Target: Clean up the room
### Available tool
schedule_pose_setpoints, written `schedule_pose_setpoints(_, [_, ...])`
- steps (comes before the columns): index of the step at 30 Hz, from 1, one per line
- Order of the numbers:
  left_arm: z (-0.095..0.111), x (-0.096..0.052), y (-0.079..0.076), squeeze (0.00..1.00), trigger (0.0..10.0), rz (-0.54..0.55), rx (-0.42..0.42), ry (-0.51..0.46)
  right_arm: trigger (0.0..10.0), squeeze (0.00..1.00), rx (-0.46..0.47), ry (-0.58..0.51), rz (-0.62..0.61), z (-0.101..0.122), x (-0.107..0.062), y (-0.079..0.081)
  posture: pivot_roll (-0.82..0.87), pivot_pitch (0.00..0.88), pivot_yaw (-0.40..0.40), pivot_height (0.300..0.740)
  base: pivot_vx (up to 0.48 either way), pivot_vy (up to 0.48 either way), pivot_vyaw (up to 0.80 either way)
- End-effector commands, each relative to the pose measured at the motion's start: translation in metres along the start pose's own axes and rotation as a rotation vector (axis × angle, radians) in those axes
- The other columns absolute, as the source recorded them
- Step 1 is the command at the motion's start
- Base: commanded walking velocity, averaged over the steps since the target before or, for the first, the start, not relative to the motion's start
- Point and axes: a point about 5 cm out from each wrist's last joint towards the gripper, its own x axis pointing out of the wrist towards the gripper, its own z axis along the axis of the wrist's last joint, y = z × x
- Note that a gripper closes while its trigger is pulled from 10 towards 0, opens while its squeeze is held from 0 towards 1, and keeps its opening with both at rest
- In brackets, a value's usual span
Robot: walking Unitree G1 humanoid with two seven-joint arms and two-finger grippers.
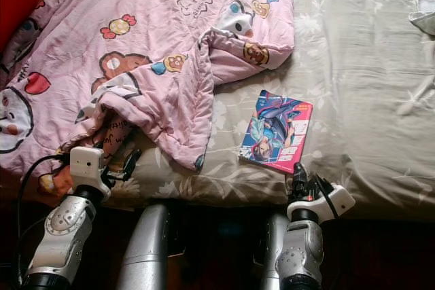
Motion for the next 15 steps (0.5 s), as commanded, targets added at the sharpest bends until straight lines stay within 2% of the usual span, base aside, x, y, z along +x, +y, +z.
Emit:
schedule_pose_setpoints(1, [-0.012, -0.008, 0.002, 0.00, 10.0, 0.011, 0.013, 0.051, 10.0, 0.00, 0.016, 0.003, 0.001, -0.002, -0.004, -0.001, 0.18, 0.365, 0.075, 0.600, 0.000, 0.000, 0.00])
schedule_pose_setpoints(5, [-0.011, -0.008, 0.003, 0.00, 10.0, 0.013, 0.013, 0.049, 10.0, 0.00, 0.023, -0.023, 0.022, 0.004, 0.000, 0.004, 0.18, 0.379, 0.076, 0.600, 0.000, 0.000, 0.00])
schedule_pose_setpoints(6, [-0.012, -0.008, 0.002, 0.00, 10.0, 0.013, 0.012, 0.050, 10.0, 1.00, 0.034, -0.026, 0.039, 0.006, 0.002, 0.006, 0.18, 0.379, 0.076, 0.600, 0.000, 0.000, 0.00])
schedule_pose_setpoints(15, [-0.011, -0.008, 0.004, 0.00, 10.0, 0.016, 0.015, 0.051, 10.0, 1.00, 0.066, 0.020, 0.059, 0.004, 0.014, 0.010, 0.19, 0.399, 0.081, 0.600, 0.000, 0.000, 0.00])
